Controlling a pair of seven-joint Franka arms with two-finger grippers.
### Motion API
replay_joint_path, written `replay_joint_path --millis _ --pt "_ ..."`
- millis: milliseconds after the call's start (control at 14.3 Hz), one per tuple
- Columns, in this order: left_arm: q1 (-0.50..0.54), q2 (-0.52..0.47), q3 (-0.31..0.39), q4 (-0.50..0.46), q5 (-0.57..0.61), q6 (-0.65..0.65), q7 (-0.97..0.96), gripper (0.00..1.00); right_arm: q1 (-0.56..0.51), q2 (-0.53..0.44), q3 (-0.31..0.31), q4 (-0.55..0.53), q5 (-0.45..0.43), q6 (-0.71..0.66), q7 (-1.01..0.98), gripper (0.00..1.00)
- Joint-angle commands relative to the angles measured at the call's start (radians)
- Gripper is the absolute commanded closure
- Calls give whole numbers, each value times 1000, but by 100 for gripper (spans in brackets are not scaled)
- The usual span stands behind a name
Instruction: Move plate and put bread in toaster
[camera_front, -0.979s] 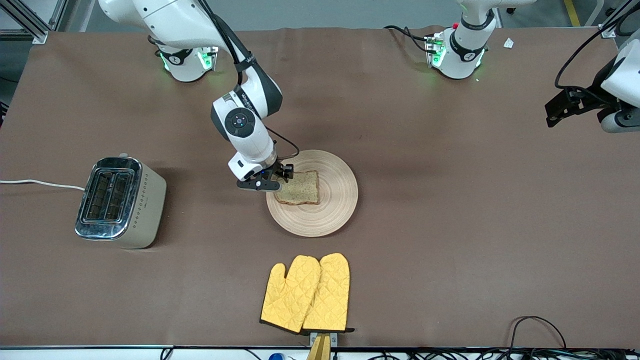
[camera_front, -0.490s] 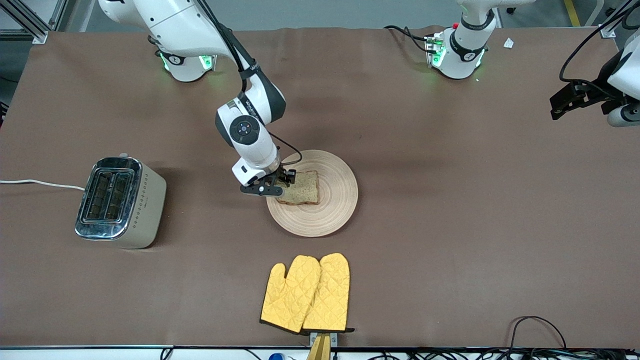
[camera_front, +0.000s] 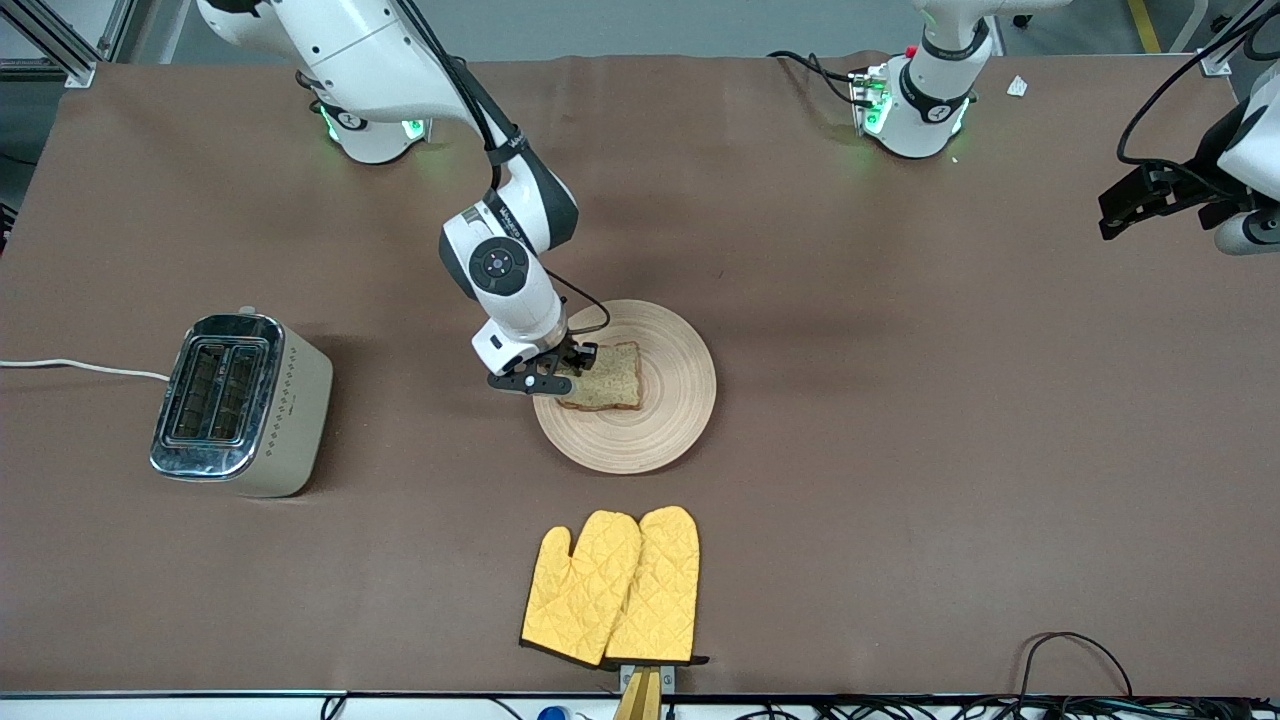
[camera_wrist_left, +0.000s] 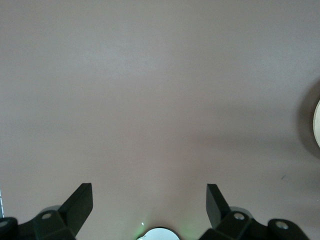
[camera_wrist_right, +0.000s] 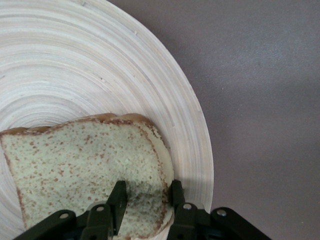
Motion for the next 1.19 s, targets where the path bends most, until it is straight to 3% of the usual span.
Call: replay_joint_path --millis 0,280,420,629,839,979,1119 --pt "42 -7 2 -9 -40 6 17 0 14 15 -7 11 -20 2 29 68" --pt "56 -7 4 -16 -73 12 31 0 18 13 -7 12 -20 -4 25 96" --pt "55 -10 2 -19 -73 19 31 0 15 11 -8 38 -18 -40 20 100" --pt "55 -11 2 -22 -74 26 31 0 7 4 -25 218 -32 -362 22 100" --pt "55 -10 2 -22 -74 26 29 0 -8 -11 -39 426 -135 -697 14 100" --pt "55 -10 2 -20 -73 26 31 0 -43 -53 -39 478 -164 -828 -21 100" --pt "53 -10 2 -20 -74 26 29 0 -58 -105 -41 482 -246 -906 -89 100"
